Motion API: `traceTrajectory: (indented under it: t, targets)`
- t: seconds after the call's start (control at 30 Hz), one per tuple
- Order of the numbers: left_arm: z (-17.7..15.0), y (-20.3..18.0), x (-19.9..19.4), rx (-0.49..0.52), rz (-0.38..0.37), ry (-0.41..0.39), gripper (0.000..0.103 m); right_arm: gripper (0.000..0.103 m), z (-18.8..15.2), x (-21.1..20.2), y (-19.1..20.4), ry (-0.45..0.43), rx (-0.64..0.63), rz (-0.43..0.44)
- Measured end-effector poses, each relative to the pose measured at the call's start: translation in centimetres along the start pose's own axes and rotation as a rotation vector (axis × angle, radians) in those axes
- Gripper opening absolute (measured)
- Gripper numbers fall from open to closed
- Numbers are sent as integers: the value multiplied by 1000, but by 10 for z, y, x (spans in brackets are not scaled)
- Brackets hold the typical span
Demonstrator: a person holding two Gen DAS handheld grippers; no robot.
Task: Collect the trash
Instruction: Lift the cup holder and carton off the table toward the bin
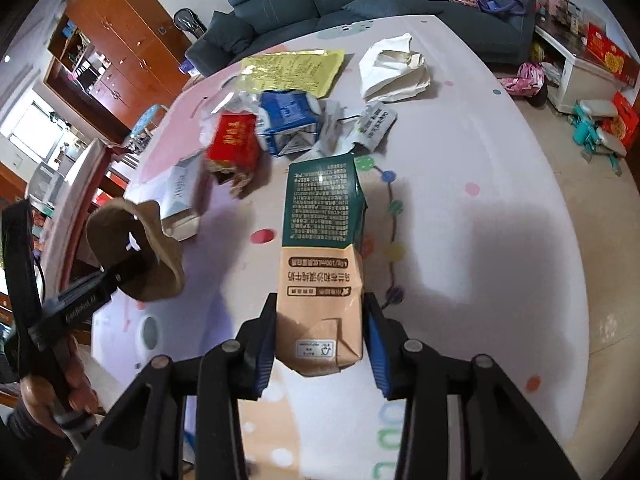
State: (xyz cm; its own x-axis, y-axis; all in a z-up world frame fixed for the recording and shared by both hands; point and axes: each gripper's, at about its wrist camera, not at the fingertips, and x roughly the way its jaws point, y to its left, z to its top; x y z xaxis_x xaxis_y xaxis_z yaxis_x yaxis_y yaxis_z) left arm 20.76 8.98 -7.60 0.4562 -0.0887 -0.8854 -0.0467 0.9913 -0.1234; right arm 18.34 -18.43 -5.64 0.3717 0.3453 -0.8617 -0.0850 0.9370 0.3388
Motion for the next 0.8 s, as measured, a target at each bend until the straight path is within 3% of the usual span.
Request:
traceTrajectory:
  t: [0.23, 0.43, 0.63, 0.8]
  targets:
    - [-46, -2, -64, 24, -37, -38, 14, 39, -37, -42, 28, -48, 30, 37]
    - [-81, 8, -114, 39, 0, -84, 14, 39, -90, -75, 56, -80, 61, 34]
    - [-119, 20, -138, 70, -8, -82, 14, 40, -146, -93, 78, -85, 111, 32]
    - [-155, 22, -140, 96, -16, -46, 14, 40, -184, -92, 94, -34, 93, 35]
